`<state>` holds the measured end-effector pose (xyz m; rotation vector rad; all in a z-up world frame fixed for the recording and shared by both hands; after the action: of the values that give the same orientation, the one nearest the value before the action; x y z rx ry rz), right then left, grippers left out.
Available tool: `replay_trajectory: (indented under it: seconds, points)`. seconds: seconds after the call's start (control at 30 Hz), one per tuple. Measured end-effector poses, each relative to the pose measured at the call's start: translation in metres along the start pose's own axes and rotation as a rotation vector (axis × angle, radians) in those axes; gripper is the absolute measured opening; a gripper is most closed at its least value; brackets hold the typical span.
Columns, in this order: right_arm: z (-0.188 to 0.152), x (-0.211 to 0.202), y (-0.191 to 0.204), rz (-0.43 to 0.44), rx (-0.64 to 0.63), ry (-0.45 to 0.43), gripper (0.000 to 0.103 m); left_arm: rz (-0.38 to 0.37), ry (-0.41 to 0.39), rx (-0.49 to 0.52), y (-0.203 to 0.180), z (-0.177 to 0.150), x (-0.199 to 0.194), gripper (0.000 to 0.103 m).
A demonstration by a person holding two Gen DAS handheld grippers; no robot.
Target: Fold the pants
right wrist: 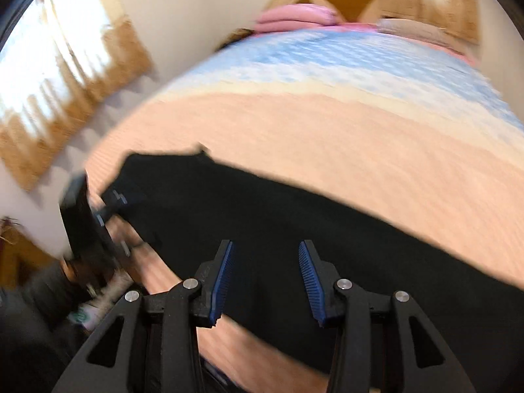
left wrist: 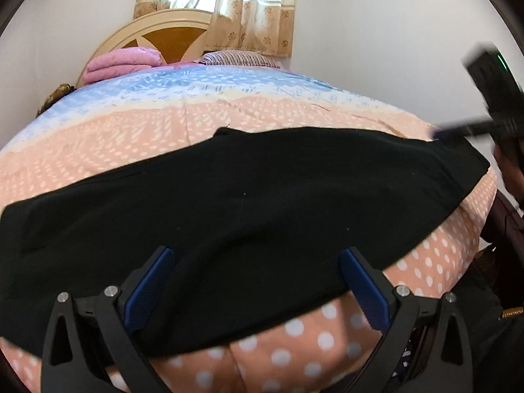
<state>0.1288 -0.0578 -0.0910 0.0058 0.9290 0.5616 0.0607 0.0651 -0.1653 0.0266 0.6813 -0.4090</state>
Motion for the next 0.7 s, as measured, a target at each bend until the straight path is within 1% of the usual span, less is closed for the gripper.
replay_trajectory:
  seconds: [0.07, 0.1, 0.13, 0.17, 0.23, 0.3, 0.37, 0.4, 0.43, 0.47, 0.5, 0.57, 0.63, 0.67, 0.7]
  points:
    - [0.030, 0.032, 0.013, 0.052, 0.009, 0.008, 0.044, 0.029, -0.046, 0.000, 0.004, 0.004, -0.013, 0.103]
    - [0.042, 0.046, 0.021, 0.085, 0.016, 0.016, 0.044, 0.054, -0.079, -0.005, 0.010, 0.008, -0.022, 0.103]
    - [0.058, 0.068, 0.028, 0.125, 0.031, 0.041, 0.044, 0.080, -0.114, -0.018, 0.019, 0.012, -0.032, 0.103]
    - [0.069, 0.085, 0.030, 0.140, 0.062, 0.053, 0.044, 0.105, -0.134, -0.027, 0.027, 0.015, -0.038, 0.103]
    - [0.088, 0.118, 0.031, 0.183, 0.149, 0.082, 0.044, 0.163, -0.140, -0.044, 0.048, 0.018, -0.044, 0.103]
    - [0.098, 0.145, 0.030, 0.203, 0.208, 0.112, 0.044, 0.212, -0.141, -0.090, 0.074, 0.016, -0.044, 0.103]
    - [0.104, 0.178, 0.026, 0.247, 0.289, 0.194, 0.043, 0.227, -0.112, -0.131, 0.092, 0.008, -0.038, 0.103]
    - [0.104, 0.190, 0.027, 0.281, 0.329, 0.238, 0.035, 0.234, -0.090, -0.149, 0.098, 0.003, -0.032, 0.103]
    - [0.100, 0.200, 0.027, 0.314, 0.362, 0.262, 0.018, 0.237, -0.063, -0.164, 0.106, -0.004, -0.026, 0.103]
    - [0.099, 0.202, 0.031, 0.328, 0.361, 0.272, 0.012, 0.246, -0.064, -0.157, 0.109, -0.007, -0.024, 0.103]
    - [0.097, 0.202, 0.035, 0.327, 0.352, 0.267, 0.009, 0.266, -0.083, -0.131, 0.108, -0.011, -0.026, 0.103]
    - [0.102, 0.194, 0.045, 0.304, 0.307, 0.223, 0.006, 0.288, -0.076, -0.084, 0.103, -0.011, -0.022, 0.103]
    - [0.110, 0.181, 0.051, 0.289, 0.270, 0.159, 0.004, 0.300, -0.076, -0.077, 0.105, -0.012, -0.022, 0.103]
    - [0.114, 0.184, 0.050, 0.278, 0.265, 0.147, 0.004, 0.303, -0.077, -0.080, 0.107, -0.011, -0.021, 0.103]
    - [0.119, 0.193, 0.049, 0.239, 0.250, 0.156, 0.004, 0.305, -0.079, -0.084, 0.110, -0.012, -0.022, 0.103]
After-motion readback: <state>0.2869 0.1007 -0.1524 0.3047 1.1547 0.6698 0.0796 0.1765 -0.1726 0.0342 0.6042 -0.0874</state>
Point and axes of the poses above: each gripper's, at about its wrist camera, not at the fingertips, and x roughly the way its jaws point, y to its left, z to its top, the point moved 3 cm from there along x, roughly the way its jaws point
